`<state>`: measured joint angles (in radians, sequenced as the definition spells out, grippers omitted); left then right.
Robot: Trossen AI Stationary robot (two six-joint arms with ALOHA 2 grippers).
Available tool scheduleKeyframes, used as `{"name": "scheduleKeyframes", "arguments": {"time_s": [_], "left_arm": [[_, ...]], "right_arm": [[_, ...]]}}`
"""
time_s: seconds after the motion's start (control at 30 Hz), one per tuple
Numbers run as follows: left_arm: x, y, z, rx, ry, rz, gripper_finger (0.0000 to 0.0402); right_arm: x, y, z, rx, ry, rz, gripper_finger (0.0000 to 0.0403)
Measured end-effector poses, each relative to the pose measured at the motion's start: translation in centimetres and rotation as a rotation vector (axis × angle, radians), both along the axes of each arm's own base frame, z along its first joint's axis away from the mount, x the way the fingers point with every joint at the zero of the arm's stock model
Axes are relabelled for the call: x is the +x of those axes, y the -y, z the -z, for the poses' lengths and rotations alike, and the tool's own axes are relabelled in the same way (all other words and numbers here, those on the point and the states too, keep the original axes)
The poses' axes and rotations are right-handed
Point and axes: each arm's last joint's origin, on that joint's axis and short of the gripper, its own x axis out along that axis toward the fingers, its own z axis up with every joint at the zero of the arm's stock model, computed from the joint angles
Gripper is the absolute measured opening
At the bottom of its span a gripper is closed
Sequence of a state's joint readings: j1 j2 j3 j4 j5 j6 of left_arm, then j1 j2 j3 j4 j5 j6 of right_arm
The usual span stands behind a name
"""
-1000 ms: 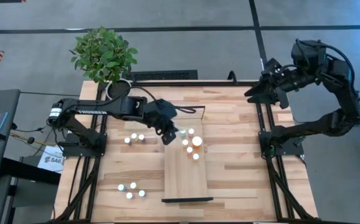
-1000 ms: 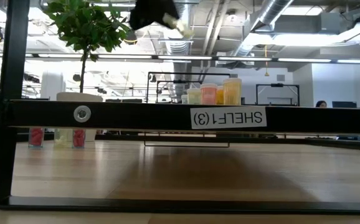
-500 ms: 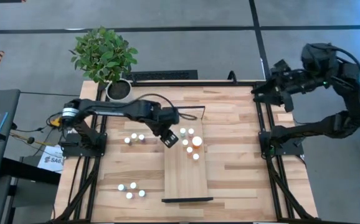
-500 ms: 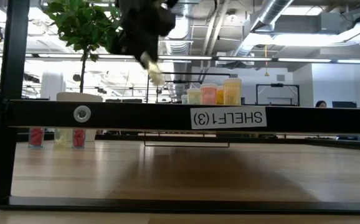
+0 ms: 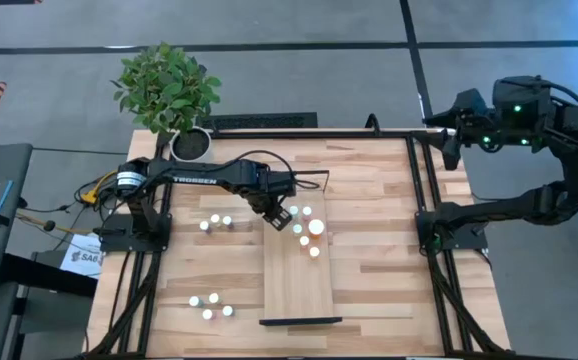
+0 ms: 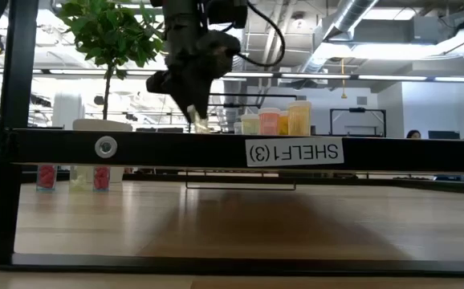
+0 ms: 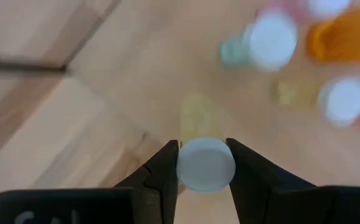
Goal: Pick and place medicine bottles onto shelf by color
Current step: Put the yellow pill bottle on the shelf
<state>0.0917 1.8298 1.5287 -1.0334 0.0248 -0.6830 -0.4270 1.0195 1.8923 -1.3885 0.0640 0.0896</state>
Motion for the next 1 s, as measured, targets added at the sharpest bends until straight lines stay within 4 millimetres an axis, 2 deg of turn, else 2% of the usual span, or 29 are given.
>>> {"name": "scheduleKeyframes", "arguments": {"time_s": [0.23, 0.47, 0.63, 1.0], "left_arm": [[-0.1, -0.3, 1.0, 0.012, -0.071, -0.026, 0.0098], [0.0, -0.4, 1.3, 0.011, -0.082, -0.042, 0.0098], [0.1, -0.4, 1.4, 0.002, -0.085, -0.050, 0.0098], [0.1, -0.4, 1.4, 0.008, -0.086, -0.061, 0.0098]], "right_arm": [[-1.7, -0.3, 0.1, -0.106, -0.054, 0.108, 0.0234], [-5.0, -1.2, -0.4, -0.252, -0.026, 0.268, 0.0234], [-7.8, -2.5, -0.3, -0.234, 0.081, 0.303, 0.0234], [-12.3, -4.6, 0.5, -0.174, 0.250, 0.321, 0.0234]]}}
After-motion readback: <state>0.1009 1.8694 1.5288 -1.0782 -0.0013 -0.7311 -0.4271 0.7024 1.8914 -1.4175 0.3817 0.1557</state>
